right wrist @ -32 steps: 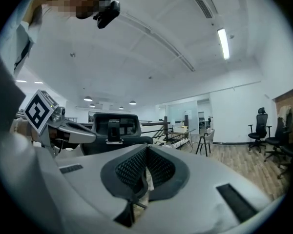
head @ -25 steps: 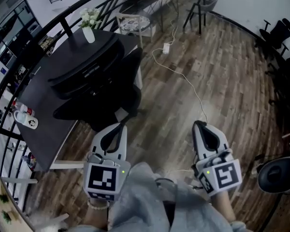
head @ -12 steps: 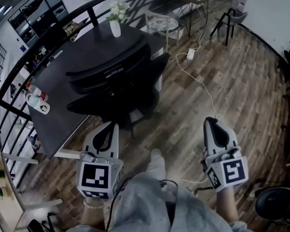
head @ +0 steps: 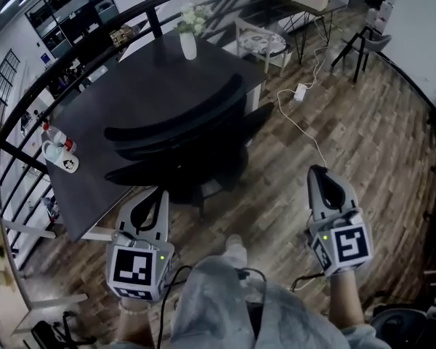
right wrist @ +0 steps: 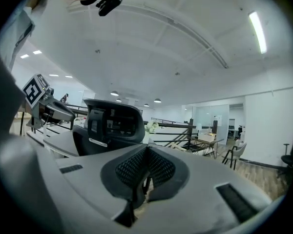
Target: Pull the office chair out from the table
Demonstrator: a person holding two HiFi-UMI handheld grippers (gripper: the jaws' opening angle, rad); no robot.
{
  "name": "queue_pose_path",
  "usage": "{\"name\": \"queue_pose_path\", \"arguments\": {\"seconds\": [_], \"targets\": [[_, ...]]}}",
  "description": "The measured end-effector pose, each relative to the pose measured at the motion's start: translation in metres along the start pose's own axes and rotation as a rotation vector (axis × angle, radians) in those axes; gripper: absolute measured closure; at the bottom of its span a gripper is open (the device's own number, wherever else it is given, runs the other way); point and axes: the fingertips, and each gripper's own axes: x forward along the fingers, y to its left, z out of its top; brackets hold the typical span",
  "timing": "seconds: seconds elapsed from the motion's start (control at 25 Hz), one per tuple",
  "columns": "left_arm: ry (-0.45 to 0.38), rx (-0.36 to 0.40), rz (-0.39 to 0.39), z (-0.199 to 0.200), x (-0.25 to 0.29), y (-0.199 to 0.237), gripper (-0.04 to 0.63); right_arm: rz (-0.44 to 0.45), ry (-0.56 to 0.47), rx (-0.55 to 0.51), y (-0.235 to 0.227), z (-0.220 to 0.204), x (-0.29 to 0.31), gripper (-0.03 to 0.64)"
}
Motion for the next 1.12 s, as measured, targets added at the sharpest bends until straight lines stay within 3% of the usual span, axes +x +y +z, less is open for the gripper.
{"name": "queue_pose_path", "arguments": {"seconds": [0.24, 0.52, 0.84, 1.0, 1.12], "targets": [[0.053, 0.021, 0.040, -0.019, 0.006, 0.041, 0.595, 0.170, 0.035, -0.154, 0.025, 0.001, 0.064, 0.612], [0.113, 0.130, 0.053, -0.037, 0.016, 0.068, 0.594, 0.270, 0.060, -0.291, 0.034, -0.002, 0.125, 0.608], [0.206, 0.304, 0.034, -0.065, 0.017, 0.095, 0.464, 0.441, 0.196, -0.712, 0.045, -0.030, 0.168, 0.438], [0.291, 0.459, 0.011, -0.081, 0.021, 0.114, 0.447, 0.533, 0.267, -0.913, 0.054, -0.041, 0.183, 0.425], [0.351, 0.530, -0.024, -0.090, 0.026, 0.120, 0.418, 0.605, 0.301, -1.037, 0.058, -0.044, 0.192, 0.416]]}}
